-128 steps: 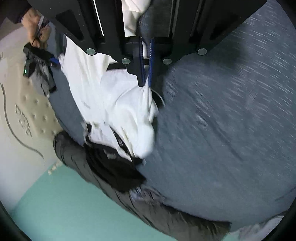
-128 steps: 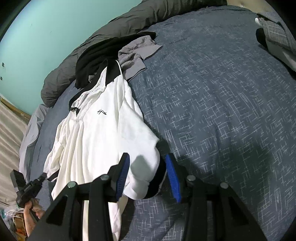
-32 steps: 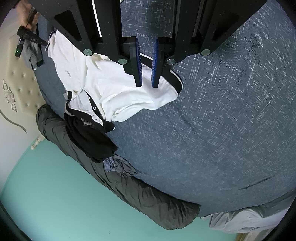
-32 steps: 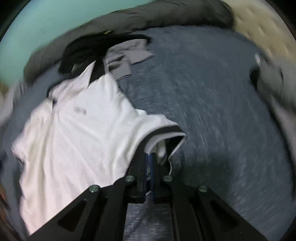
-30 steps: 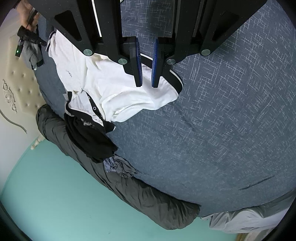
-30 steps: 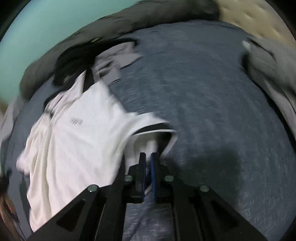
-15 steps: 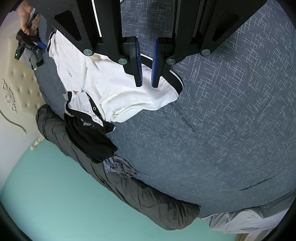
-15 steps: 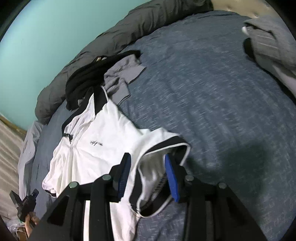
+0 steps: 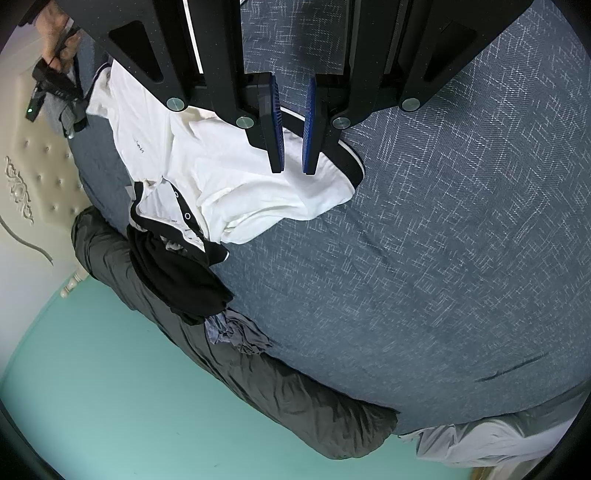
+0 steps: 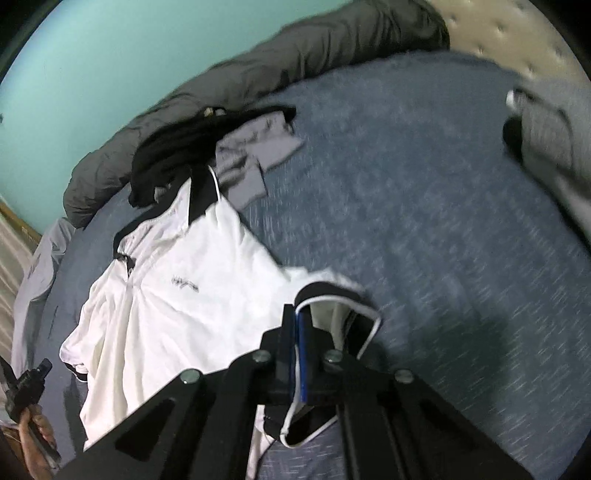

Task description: Fold clothes

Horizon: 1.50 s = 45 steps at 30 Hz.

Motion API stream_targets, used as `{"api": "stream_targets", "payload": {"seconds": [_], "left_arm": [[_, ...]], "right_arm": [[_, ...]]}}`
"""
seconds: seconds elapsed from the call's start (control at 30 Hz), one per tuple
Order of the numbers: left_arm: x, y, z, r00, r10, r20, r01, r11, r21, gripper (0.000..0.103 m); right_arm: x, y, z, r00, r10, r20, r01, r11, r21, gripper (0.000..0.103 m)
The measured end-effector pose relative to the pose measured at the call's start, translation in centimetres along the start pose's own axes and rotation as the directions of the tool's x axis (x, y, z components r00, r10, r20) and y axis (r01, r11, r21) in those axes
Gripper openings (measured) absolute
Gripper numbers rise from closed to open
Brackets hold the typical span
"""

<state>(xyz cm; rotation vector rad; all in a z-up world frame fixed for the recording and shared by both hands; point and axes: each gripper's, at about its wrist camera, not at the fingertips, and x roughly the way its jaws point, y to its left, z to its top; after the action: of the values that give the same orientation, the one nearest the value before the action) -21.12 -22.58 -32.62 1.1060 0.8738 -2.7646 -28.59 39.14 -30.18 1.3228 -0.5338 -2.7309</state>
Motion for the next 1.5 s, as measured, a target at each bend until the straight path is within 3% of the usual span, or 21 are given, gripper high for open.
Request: {"api": "stream_targets", "payload": {"seconds": [0.2,0.43,0.53,0.7,0.9,1.0,1.03,1.07,1.23,1.43,1.5], "left_arm": [[0.1,-0.1,0.0,1.0,0.004,-0.002,-0.004,1.0,0.006,0.011],[0.3,0.2,0.1,1.0,0.011,-0.006,-0.011,1.0,0.007,0.011],[0.5,0.2,0.1,1.0,0.013,-0.009,-0.013,1.0,0.009,0.011],[0.6,0.2,-0.1,1.0,0.016,-0.014,-0.015,1.0,0.012,0.011],[0.6,-0.1,-0.2,1.0,0.021,-0.013,-0.02,1.0,0.014,0.011],[0.8,-0.3,-0.3,1.0,0.021,-0.015,-0.021,1.0,0.018,0.011],[0.8,-0.3,-0.3,1.0,0.022,-0.017,-0.021,1.0,0.02,0.011],[0.9,-0.3,-0.3,1.0,0.022,-0.017,-0.021,1.0,0.021,0.011],[0.8,-0.2,-0.3,1.0,0.025,-0.014,-0.024,1.0,0.018,0.011],[0.9,0.0,-0.3,0.999,0.03,-0.015,-0.029,0.999,0.014,0.011],[1.0,0.1,-0.3,0.999,0.031,-0.015,-0.031,0.999,0.014,0.011]], "right_arm": [[-2.5,-1.4,3.3,0.995,-0.064,0.079,0.067,0.997,-0.036,0.001],[-2.8,-2.7,6.5,0.986,-0.139,0.088,0.144,0.988,-0.052,0.001],[-0.3,-3.1,6.2,0.996,-0.085,-0.04,0.083,0.996,-0.041,0.001],[2.5,-3.9,3.6,0.985,-0.082,-0.15,0.081,0.997,-0.013,0.001],[2.3,-6.9,1.9,0.981,-0.125,-0.146,0.136,0.988,0.073,0.002],[2.1,-8.2,1.7,0.982,-0.127,-0.143,0.146,0.981,0.13,0.02],[2.2,-8.5,1.6,0.982,-0.124,-0.146,0.146,0.978,0.151,0.038],[2.3,-8.9,1.5,0.983,-0.116,-0.145,0.14,0.975,0.172,0.048],[2.3,-8.9,1.4,0.993,-0.05,-0.103,0.069,0.978,0.197,0.048],[3.5,-9.2,1.4,0.995,-0.067,-0.075,0.08,0.977,0.195,0.048],[4.0,-9.0,1.5,0.995,-0.071,-0.069,0.082,0.981,0.178,0.039]]}}
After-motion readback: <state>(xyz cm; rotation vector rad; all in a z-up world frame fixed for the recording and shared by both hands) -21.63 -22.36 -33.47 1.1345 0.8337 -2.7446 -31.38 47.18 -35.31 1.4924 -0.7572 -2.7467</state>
